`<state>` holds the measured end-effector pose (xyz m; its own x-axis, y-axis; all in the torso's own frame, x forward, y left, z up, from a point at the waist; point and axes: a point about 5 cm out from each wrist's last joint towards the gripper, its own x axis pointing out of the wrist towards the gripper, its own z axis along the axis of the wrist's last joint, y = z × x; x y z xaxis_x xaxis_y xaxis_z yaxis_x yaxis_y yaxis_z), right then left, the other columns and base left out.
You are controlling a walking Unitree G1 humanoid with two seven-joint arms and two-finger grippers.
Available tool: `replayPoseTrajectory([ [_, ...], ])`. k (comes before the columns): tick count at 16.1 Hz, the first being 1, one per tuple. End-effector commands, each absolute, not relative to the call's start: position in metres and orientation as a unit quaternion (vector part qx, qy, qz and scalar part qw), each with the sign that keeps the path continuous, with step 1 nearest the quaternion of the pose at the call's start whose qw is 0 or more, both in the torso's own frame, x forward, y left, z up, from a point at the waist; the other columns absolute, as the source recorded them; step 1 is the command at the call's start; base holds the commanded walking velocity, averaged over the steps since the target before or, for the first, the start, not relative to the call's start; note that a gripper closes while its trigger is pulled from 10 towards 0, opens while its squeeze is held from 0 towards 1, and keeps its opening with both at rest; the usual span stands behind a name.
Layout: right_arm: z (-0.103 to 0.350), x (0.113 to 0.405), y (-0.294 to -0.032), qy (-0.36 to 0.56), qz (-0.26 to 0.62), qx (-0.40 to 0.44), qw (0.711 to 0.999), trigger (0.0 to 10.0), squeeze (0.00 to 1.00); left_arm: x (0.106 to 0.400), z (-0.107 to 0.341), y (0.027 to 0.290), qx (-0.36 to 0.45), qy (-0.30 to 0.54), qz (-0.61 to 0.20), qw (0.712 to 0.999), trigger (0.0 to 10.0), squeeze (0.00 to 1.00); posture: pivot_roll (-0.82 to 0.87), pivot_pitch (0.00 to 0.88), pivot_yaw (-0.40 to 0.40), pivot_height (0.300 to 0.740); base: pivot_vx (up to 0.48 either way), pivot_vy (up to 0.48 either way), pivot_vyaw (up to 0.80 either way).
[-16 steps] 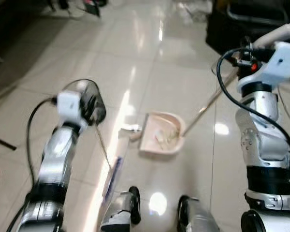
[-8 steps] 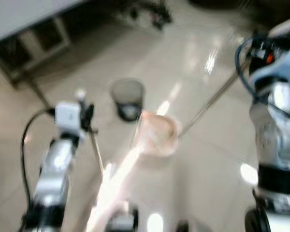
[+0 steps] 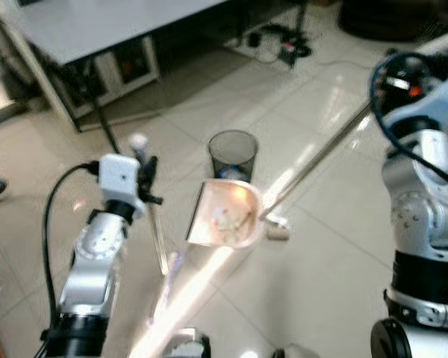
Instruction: Sweep floor
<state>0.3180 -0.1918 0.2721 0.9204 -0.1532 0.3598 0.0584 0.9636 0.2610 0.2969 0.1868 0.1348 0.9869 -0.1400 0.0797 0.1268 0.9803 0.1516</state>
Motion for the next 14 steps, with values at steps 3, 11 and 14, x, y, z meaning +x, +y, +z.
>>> replayPoseTrajectory([
  [3, 0.296, 0.315, -0.202, -0.240, -0.067, 0.135, 0.959, 10.0, 0.00, 0.302, 0.148, 0.186, 0.083, -0.067, -0.065, 0.992, 10.0, 0.00, 0.01, 0.052, 0.063, 0.740, 0.344, 0.000, 0.00],
  [11, 0.299, 0.319, -0.200, -0.244, -0.057, 0.134, 0.959, 10.0, 0.00, 0.294, 0.135, 0.190, 0.077, -0.050, -0.047, 0.995, 10.0, 0.00, 0.03, 0.020, 0.030, 0.740, 0.362, 0.000, 0.35],
  [14, 0.304, 0.324, -0.200, -0.248, -0.057, 0.138, 0.957, 10.0, 0.00, 0.297, 0.138, 0.192, 0.084, -0.053, -0.040, 0.994, 10.0, 0.00, 0.02, 0.043, 0.034, 0.740, 0.377, 0.000, 0.00],
])
